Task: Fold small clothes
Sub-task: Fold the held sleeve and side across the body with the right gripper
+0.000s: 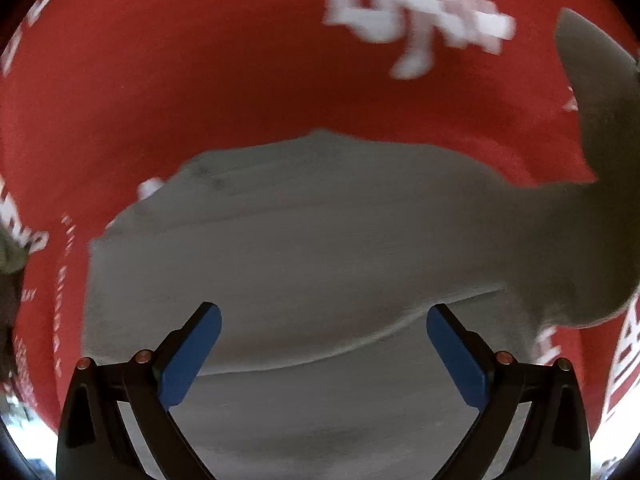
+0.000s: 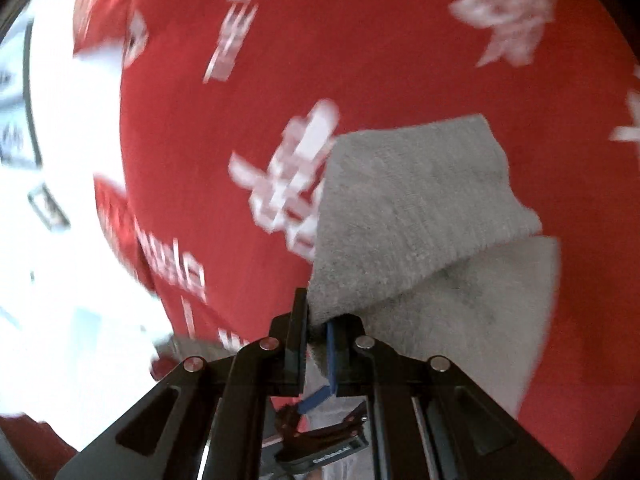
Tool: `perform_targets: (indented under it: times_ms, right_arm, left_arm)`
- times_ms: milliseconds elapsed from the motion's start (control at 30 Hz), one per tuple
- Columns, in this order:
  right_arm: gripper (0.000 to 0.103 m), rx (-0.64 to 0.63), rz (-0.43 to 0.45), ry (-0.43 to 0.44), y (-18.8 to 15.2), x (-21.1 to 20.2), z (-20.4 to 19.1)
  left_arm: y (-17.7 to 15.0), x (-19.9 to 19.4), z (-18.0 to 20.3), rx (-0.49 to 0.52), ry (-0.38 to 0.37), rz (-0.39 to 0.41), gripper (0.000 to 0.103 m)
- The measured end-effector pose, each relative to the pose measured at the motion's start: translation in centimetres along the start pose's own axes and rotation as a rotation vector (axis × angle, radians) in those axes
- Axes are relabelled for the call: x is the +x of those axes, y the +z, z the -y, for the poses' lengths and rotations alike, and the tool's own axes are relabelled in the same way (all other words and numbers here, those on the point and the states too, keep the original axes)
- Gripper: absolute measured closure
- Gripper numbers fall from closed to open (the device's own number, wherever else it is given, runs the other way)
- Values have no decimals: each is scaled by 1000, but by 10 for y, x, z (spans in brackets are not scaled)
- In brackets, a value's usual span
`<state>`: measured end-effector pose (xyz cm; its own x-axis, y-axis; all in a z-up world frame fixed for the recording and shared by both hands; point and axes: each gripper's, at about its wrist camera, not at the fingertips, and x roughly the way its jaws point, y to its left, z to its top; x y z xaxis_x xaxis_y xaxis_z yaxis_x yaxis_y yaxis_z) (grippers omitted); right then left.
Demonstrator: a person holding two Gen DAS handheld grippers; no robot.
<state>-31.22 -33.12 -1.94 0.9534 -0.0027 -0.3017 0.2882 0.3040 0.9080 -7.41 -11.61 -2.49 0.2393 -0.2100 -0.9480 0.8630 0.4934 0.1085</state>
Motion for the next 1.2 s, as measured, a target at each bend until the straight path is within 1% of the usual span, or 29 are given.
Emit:
perform_targets:
  times_ms: [67,167,233,267,300,333,367,400,467,500,533,600,633,667,700,733,767,800,833,867,933,1000,1033,1067,1133,1167,1200]
  right_arm:
    - [95,-90,-95,-18,-14,43,-21]
    - [95,-249,-270,-110,-50,113,-40]
    - [95,-328,-396,-195,-81,160,-42]
    - [94,-357,-440,-237,-94,176,-40]
    - [91,-394,-498,-308,-110,196,-35]
    - [90,-405,-529,-365,-119,208,-29]
    - [90,-402,-544,-403,-123,214,-25]
    - [84,-381,-553,-437,-126,217,-21]
    - [74,-302,-502,-414,-121,211,-18]
    - [59,-244,-457,-408,-114,203,-16]
    - [50,-204,-426,-403,-110,199,-14]
    - [49,-86,-379,-376,-100,195,-3]
    - [63,18,-368,-360,-94,196,8]
    - [84,51,-361,-355,-91,198,10]
    - [96,36,-335,-390,-87,199,4]
    - [96,-18,-313,-401,-84,202,-7]
    - [96,-116,-298,-404,-84,205,-28]
    - [97,-214,-300,-413,-88,210,-48]
    - [97,-285,-307,-417,-93,215,-61]
    - [97,-433,-334,-430,-106,228,-87]
    - [96,-633,-399,-451,-133,250,-112]
    - [94,-790,-478,-489,-161,272,-119]
    - [93,-865,-535,-516,-181,285,-117]
    - [91,-941,-595,-568,-201,297,-112]
    - [60,-1056,-662,-631,-230,308,-108]
    - [55,-1090,-664,-635,-237,307,-112]
    - [52,-1098,-657,-625,-241,301,-116]
  left_arm:
    - [-6,1,-27,-34,29,-11,0]
    - [-22,4,-70,-94,73,-36,0]
    - [-35,13,-91,-126,88,-53,0]
    - [-41,16,-103,-146,94,-65,0]
    - [-48,17,-109,-157,97,-73,0]
    - [-51,16,-112,-168,97,-82,0]
    - [-56,17,-119,-181,95,-90,0]
    - [-62,17,-123,-189,93,-91,0]
    - [-68,18,-133,-207,82,-89,0]
    - [-67,20,-135,-212,78,-90,0]
    - [-68,21,-139,-220,70,-92,0]
    - [-70,22,-144,-234,55,-98,0]
    - [-71,22,-147,-240,49,-99,0]
    - [-72,20,-149,-246,45,-98,0]
    - [-74,18,-154,-255,43,-95,0]
    - [-77,15,-159,-264,40,-91,0]
    - [-80,14,-165,-272,37,-90,0]
    - [-82,14,-170,-277,37,-90,0]
    - [-86,13,-175,-284,38,-93,0]
    - [-90,12,-180,-291,40,-99,0]
    - [-97,14,-189,-302,50,-113,0]
    - [-104,17,-198,-314,62,-129,0]
    - [-107,15,-199,-321,65,-136,0]
    - [-110,16,-203,-327,67,-141,0]
    - [-112,13,-208,-330,76,-143,0]
    - [-112,11,-209,-330,78,-141,0]
    - [-109,9,-212,-330,73,-132,0]
